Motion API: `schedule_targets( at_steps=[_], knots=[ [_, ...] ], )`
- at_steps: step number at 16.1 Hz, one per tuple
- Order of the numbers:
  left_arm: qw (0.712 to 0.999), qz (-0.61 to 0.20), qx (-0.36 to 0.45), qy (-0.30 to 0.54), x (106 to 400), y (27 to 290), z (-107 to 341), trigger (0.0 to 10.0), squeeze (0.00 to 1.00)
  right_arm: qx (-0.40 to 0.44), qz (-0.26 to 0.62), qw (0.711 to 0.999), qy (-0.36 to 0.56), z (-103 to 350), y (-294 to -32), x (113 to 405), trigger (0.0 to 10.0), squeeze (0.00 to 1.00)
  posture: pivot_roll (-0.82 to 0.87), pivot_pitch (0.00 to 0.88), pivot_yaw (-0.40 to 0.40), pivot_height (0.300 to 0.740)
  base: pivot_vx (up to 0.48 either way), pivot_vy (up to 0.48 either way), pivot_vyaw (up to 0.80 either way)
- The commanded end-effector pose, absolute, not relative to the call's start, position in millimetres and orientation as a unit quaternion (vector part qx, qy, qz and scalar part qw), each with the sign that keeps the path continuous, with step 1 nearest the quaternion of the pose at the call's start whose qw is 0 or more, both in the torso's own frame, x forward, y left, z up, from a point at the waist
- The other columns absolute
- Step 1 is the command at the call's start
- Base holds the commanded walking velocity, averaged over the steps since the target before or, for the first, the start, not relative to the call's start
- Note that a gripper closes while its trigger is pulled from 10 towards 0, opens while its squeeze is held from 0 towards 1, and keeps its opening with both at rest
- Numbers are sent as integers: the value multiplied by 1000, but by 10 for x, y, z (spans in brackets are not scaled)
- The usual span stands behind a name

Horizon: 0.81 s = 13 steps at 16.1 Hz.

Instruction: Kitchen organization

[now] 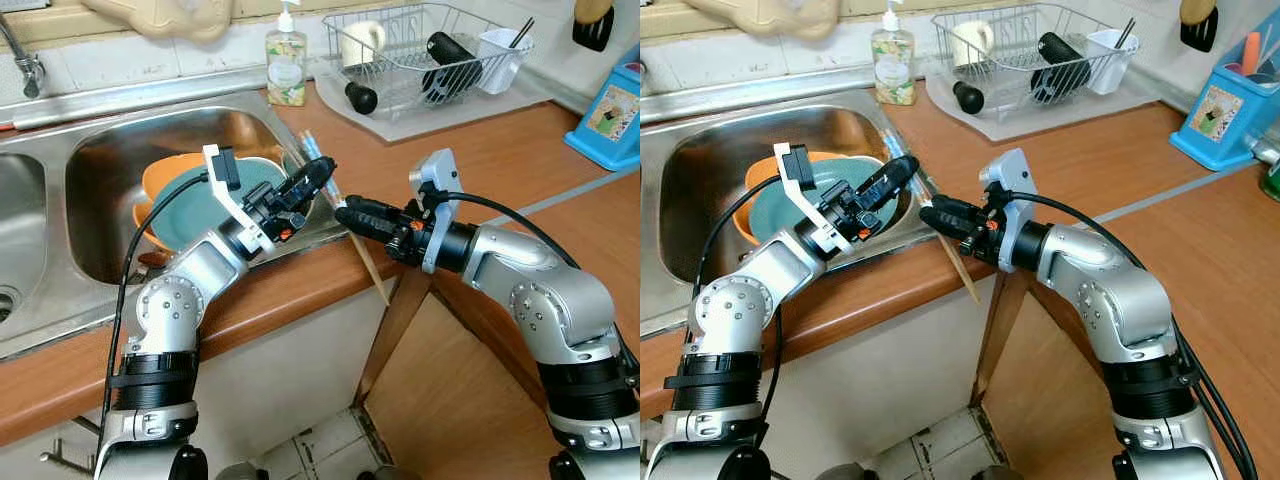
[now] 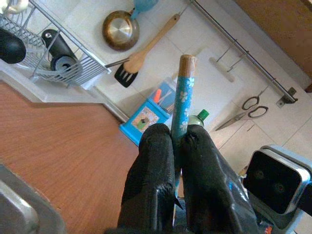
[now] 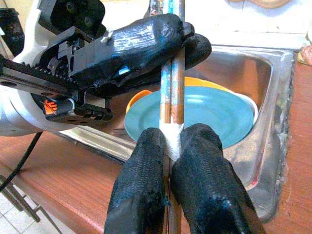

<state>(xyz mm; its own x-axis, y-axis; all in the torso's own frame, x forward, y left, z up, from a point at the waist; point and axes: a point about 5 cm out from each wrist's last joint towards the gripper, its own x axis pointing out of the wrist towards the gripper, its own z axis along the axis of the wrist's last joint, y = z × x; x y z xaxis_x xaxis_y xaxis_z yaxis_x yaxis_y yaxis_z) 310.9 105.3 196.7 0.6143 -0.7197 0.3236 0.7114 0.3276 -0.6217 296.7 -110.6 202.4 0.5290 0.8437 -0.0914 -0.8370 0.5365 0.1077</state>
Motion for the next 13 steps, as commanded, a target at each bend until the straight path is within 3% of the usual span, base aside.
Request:
schedule_targets(
  at_steps=[1, 2, 3, 4, 5, 6, 7, 13],
  knots=[
    [808, -454, -376, 13, 3087, 978, 1969, 0, 0, 15, 469, 880, 68, 2024, -1145, 2987, 0, 0, -171, 0, 13, 740, 0, 0, 0],
    [809, -451, -376, 13, 3095, 985, 1969, 0, 0, 12, 469, 880, 68, 2025, -1146, 2986, 3059, 0, -171, 0, 13, 740, 0, 0, 0],
    [813, -443, -377, 9, 3113, 1009, 1975, 0, 0, 10, 466, 882, 67, 2029, -1150, 2993, 10000, 0, -171, 0, 13, 740, 0, 0, 0],
    [815, -434, -384, 3, 3134, 1041, 1990, 0, 0, 19, 465, 883, 67, 2036, -1151, 3000, 10000, 0, -171, 0, 13, 740, 0, 0, 0],
    [820, -418, -392, -8, 3171, 1116, 2019, 0, 0, 29, 454, 889, 52, 2085, -1170, 3030, 10000, 1000, -171, 0, 13, 740, 0, 0, 0],
    [823, -406, -396, -16, 3197, 1175, 2039, 0, 0, 29, 445, 894, 40, 2119, -1188, 3050, 10000, 1000, -171, 0, 13, 740, 0, 0, 0],
    [831, -380, -406, -30, 3250, 1296, 2065, 0, 0, 37, 438, 898, 26, 2163, -1210, 3066, 10000, 0, -171, 0, 13, 740, 0, 0, 0],
    [883, -138, -436, -100, 3511, 2217, 2058, 0, 0, 53, 454, 889, 13, 2202, -1211, 3015, 10000, 0, -167, 0, 15, 740, 0, 0, 0]
  ],
)
